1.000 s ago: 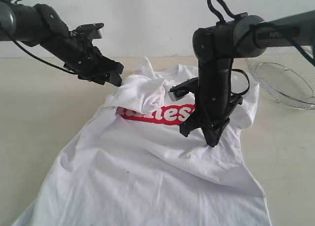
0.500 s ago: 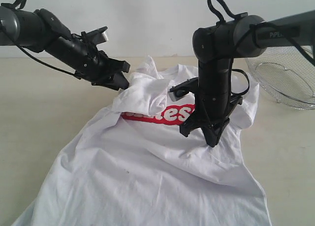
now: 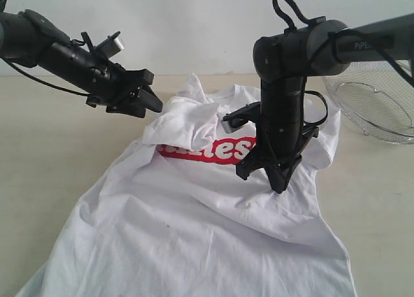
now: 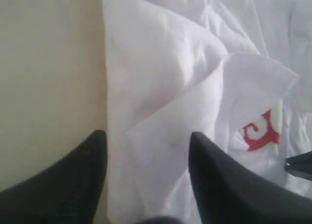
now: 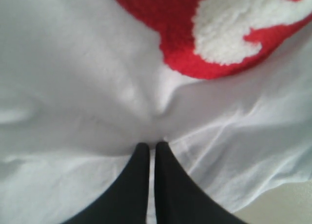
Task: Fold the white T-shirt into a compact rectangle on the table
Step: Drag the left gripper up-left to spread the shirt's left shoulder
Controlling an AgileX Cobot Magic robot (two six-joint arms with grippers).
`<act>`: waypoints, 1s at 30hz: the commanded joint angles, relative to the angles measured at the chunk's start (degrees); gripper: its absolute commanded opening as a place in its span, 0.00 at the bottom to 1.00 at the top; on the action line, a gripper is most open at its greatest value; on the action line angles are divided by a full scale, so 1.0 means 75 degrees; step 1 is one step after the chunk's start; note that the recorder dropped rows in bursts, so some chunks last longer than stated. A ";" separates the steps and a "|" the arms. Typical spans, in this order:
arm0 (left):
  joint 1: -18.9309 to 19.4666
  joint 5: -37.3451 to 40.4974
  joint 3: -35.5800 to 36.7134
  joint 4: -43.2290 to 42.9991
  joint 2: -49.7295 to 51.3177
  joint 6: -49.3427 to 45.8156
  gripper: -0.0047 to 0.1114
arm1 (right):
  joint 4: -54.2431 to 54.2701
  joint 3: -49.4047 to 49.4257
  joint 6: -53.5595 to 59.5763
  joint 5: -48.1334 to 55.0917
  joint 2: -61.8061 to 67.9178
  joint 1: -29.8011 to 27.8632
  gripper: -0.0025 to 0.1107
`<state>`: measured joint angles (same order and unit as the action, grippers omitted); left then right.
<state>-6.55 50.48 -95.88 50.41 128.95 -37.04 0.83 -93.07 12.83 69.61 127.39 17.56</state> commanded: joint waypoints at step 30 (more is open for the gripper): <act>0.0029 0.1074 -0.0060 0.1926 0.0476 -0.1432 0.08 | -0.0005 -0.0008 0.0100 0.0039 -0.0124 -0.0058 0.02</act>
<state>-6.55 57.66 -95.88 64.06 133.44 -45.45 0.83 -93.07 13.05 69.61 127.39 17.53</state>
